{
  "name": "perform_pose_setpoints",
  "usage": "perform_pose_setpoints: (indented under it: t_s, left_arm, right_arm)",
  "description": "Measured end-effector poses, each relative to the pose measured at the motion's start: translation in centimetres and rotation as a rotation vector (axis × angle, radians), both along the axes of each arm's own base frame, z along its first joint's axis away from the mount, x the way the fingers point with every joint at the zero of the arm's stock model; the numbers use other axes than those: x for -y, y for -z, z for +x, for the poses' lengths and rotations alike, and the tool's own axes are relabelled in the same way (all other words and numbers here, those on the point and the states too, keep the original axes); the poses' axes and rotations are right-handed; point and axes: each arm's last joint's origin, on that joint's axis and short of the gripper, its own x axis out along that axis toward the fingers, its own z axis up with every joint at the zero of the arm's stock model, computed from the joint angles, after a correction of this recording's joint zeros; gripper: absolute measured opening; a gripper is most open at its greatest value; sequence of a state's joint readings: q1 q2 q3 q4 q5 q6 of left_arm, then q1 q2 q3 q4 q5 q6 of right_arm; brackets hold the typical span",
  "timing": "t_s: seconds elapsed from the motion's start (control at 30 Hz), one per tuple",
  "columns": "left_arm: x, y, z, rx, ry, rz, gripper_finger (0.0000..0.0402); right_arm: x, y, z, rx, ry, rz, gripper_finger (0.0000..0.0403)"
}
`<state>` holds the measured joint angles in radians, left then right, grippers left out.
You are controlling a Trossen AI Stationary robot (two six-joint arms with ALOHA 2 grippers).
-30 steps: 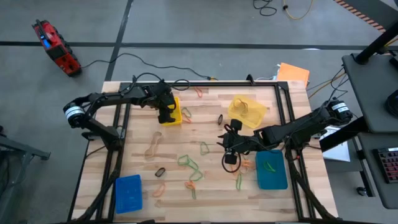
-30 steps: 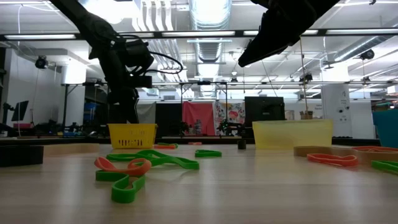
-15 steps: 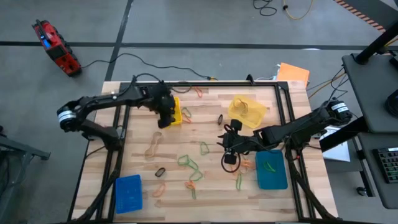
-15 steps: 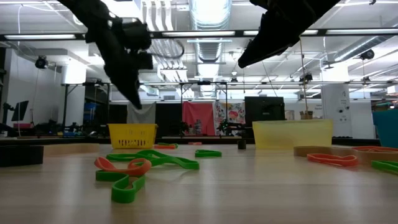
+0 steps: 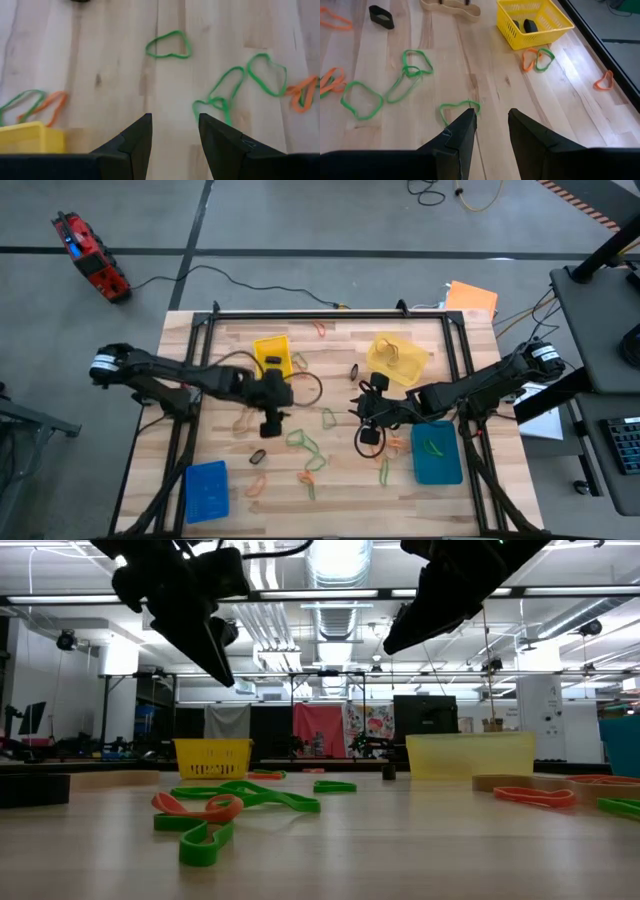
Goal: Sort rubber bands into baskets
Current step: Put the green rubber band into the left blue bin
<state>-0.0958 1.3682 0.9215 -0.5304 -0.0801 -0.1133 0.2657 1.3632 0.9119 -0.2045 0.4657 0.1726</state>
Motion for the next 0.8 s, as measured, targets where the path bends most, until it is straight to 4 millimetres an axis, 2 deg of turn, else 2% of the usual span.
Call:
perform_pose_setpoints:
  t_s: [0.13, 0.37, 0.6, 0.8]
  left_arm:
    - [1.9, 1.0, 0.4, -0.019, -0.062, 0.021, 0.0146]
    - [3.8, 4.1, 1.3, -0.112, -0.132, 0.000, 0.0146]
    - [4.3, 7.4, 2.2, -0.211, -0.174, 0.007, 0.0146]
    - [4.5, 9.2, 3.0, -0.227, -0.177, 0.011, 0.0146]
  right_arm:
    - [0.0, 0.0, 0.0, -0.001, -0.001, 0.001, 0.0112]
    - [0.0, 0.3, -0.3, -0.037, 0.004, -0.001, 0.0112]
    - [0.0, 0.4, -0.3, -0.045, 0.003, -0.004, 0.0112]
    - [0.0, 0.4, -0.3, -0.049, -0.004, -0.013, 0.0112]
